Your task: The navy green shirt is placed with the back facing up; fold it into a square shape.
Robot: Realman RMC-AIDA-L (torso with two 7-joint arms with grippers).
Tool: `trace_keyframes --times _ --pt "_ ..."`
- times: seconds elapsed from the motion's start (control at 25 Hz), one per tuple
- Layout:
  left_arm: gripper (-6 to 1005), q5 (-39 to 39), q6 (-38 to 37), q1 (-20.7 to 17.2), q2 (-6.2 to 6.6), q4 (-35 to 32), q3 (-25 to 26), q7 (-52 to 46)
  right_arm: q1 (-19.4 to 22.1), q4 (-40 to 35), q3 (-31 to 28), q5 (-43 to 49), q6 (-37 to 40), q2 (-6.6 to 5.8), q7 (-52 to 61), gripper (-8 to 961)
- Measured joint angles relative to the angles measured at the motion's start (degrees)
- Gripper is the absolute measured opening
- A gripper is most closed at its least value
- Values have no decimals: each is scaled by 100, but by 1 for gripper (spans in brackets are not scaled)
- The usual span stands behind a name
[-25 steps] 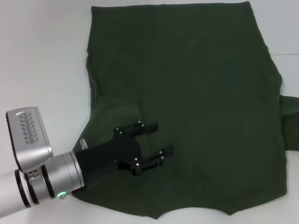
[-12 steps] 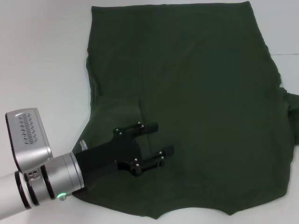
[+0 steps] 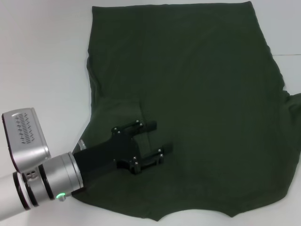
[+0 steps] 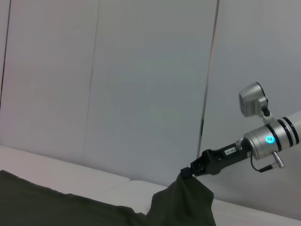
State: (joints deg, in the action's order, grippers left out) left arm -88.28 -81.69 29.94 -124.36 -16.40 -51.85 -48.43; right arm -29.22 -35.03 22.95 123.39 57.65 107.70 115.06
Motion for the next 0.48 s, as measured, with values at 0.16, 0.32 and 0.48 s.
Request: trace_keyframes --times 0.16,0.32,0.48 --pt "689 6 30 32 0 4 0 -5 -63 -92 27 0 -136 -6 -72 32" --pt "690 70 45 47 0 3 0 -7 -128 -127 9 0 -208 -15 -208 35" --pt "690 130 47 53 -2 6 -1 -42 -196 -133 45 0 -285 -35 -259 37"
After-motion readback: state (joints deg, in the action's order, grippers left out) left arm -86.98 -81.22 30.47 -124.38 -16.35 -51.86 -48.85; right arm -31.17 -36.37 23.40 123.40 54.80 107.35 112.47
